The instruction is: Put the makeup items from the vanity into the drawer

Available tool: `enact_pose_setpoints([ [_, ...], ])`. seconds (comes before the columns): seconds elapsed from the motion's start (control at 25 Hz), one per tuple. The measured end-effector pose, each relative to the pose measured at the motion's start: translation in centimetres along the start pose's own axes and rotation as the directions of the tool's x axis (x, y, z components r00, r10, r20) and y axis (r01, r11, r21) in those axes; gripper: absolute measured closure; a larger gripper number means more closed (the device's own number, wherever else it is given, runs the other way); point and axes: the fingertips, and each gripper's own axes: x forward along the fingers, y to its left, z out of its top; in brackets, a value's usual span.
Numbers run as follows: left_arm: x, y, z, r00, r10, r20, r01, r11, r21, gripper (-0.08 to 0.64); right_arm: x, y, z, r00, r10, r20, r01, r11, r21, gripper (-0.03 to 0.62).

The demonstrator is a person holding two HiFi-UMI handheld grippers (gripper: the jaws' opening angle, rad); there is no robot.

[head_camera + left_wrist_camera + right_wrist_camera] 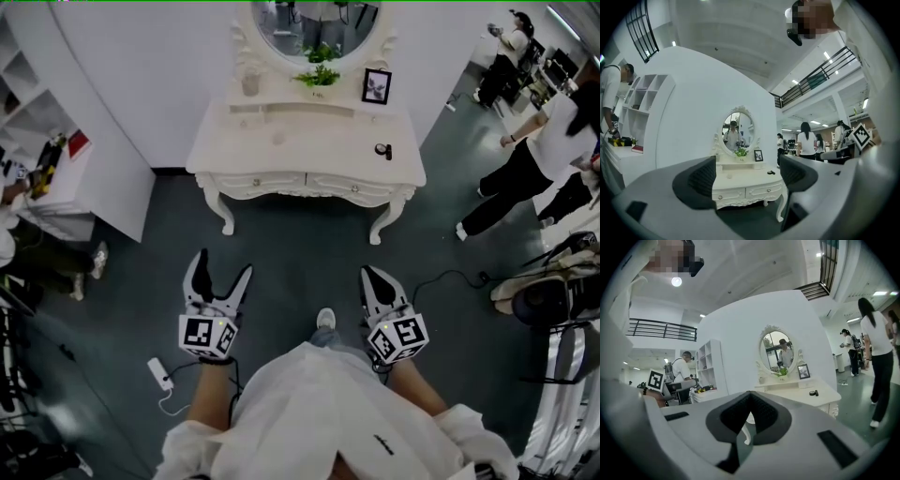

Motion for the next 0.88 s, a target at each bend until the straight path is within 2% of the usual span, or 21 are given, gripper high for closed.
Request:
enact_pose_setpoints([
  [0.48,14.8,-2.3,0.0,1.0,0.023,-0.021,-0.023,1.0,-0.005,0.158,7.3,-11.8,4.0,0.998,0.06,-0.012,-0.06,0.998,-0.003,0.575],
  [0.72,19.2,-3.6,0.0,0.999,0.038,-0.021,-0.038,0.999,-0.016,0.158,9.5,-15.9,5.3,0.997,0.082,-0.014,-0.083,0.997,-0.01,0.575],
  [0.88,21.1,-3.7,-0.4,0.999,0.039,-0.022,-0.039,0.999,-0.017,0.158,11.2,-17.4,4.6,0.995,0.092,-0.03,-0.092,0.996,-0.004,0.575],
])
